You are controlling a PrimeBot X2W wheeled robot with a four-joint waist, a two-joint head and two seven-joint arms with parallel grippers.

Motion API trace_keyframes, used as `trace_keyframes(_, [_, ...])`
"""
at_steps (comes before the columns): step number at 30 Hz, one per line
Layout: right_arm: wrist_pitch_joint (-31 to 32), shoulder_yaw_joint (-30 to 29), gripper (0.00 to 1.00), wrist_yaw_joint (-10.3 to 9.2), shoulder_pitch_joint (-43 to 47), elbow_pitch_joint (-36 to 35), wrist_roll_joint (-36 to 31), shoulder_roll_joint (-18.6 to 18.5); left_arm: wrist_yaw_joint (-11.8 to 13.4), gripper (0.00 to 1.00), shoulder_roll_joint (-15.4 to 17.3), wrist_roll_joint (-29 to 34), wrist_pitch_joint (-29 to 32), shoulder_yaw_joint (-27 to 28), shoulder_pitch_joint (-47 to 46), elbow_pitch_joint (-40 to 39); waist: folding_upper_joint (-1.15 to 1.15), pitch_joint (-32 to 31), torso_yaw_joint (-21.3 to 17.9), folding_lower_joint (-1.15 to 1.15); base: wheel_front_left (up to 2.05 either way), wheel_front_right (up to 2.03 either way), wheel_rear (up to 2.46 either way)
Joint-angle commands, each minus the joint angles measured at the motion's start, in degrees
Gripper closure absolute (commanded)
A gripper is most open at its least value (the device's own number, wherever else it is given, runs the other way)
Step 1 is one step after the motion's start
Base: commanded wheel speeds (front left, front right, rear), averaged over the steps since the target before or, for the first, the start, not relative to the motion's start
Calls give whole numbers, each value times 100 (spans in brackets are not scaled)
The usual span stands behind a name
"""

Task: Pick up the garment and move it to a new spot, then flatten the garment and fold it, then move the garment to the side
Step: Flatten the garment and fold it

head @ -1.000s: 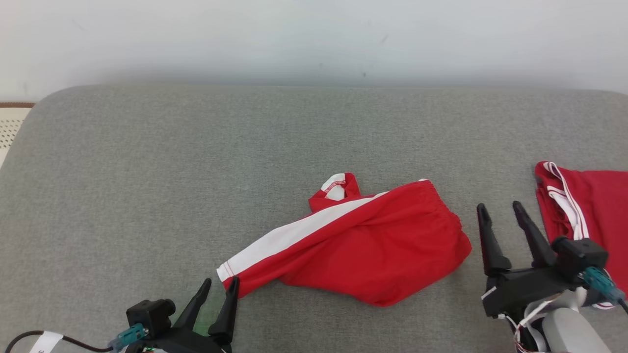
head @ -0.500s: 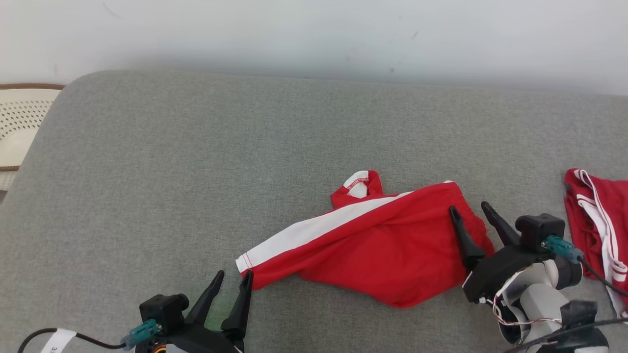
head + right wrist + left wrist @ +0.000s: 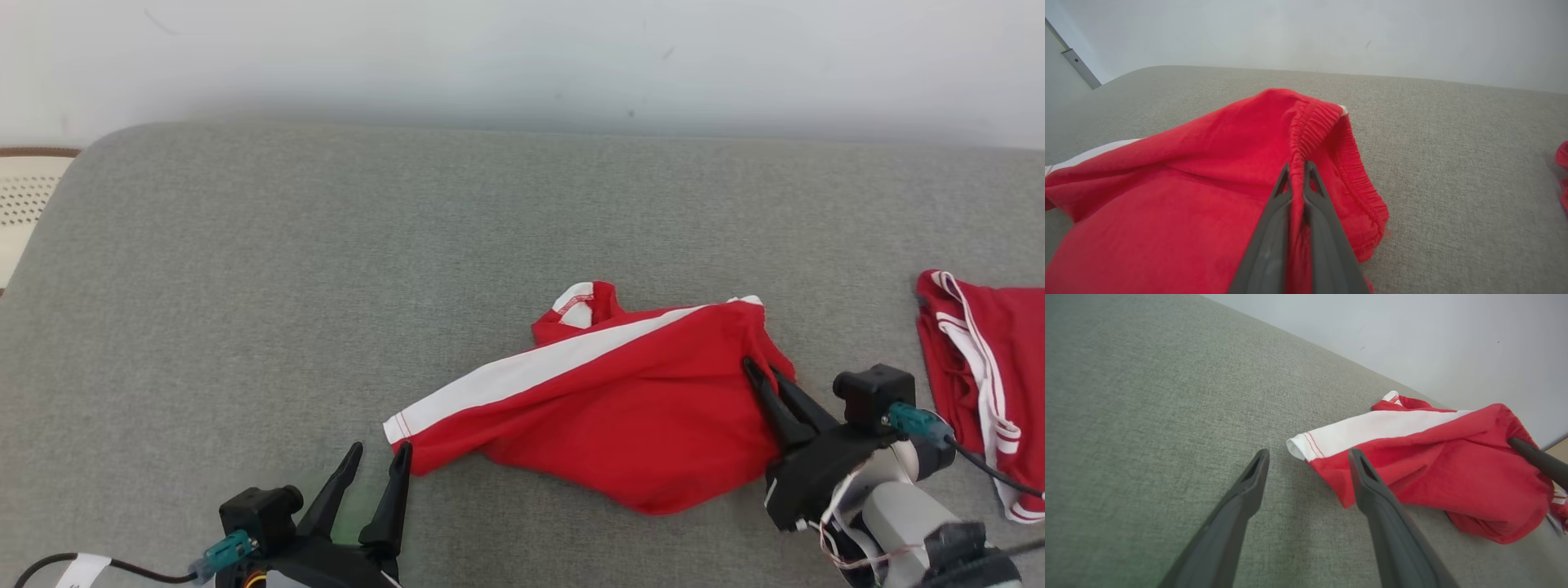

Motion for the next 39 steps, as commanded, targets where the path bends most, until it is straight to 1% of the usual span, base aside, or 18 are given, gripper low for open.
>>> trace_keyframes(1, [-31,60,100,-3,102,-74,1,-75,-1,0,23,9,-22,22,52,-19,0,-16,-79,0,0,0,0])
trace_keyframes(6, [-38,574,100,-3,543,-1167,46,-661,-1,0,17,13,-22,78,44,-17,0,-62,-235,0,0,0,0])
trace_keyframes(10, [-40,914,100,-3,895,-1593,199,-1085,-2,0,25,35,-22,116,48,11,0,-104,-284,0,0,0,0])
trace_keyframes(14, [-41,1113,100,-3,1118,-1609,336,-1303,-2,0,29,66,-22,169,98,48,0,-128,-303,0,0,0,0])
trace_keyframes(19, [-40,1262,100,-3,1278,-1450,449,-1378,-2,0,24,80,-22,216,111,76,0,-118,-294,0,0,0,0])
trace_keyframes(24, [-41,1318,100,-3,1359,-1077,600,-1399,-2,0,12,131,-22,267,68,106,0,-140,-272,0,0,0,0])
trace_keyframes(25, [-42,1268,63,-4,1351,-992,643,-1382,-2,0,11,138,-22,281,71,115,0,-149,-275,0,0,0,0])
trace_keyframes(26, [-42,1192,9,-3,1320,-974,671,-1348,-2,0,10,144,-22,292,78,122,0,-157,-282,0,0,0,0])
trace_keyframes(27, [-42,1095,0,-3,1288,-1000,687,-1316,-2,0,12,153,-22,312,85,125,0,-163,-289,0,0,0,0])
trace_keyframes(32, [-42,383,0,-3,1349,-1242,612,-1302,-2,0,18,219,-22,405,135,106,0,-197,-334,0,0,0,0])
trace_keyframes(36, [-41,-312,0,-3,1472,-1566,466,-1187,-2,0,4,328,-22,477,139,78,0,-217,-367,0,0,0,0])
trace_keyframes(39, [-41,-581,0,-3,1534,-1671,363,-1075,-2,0,-19,369,-22,524,140,67,0,-237,-373,0,0,0,0])
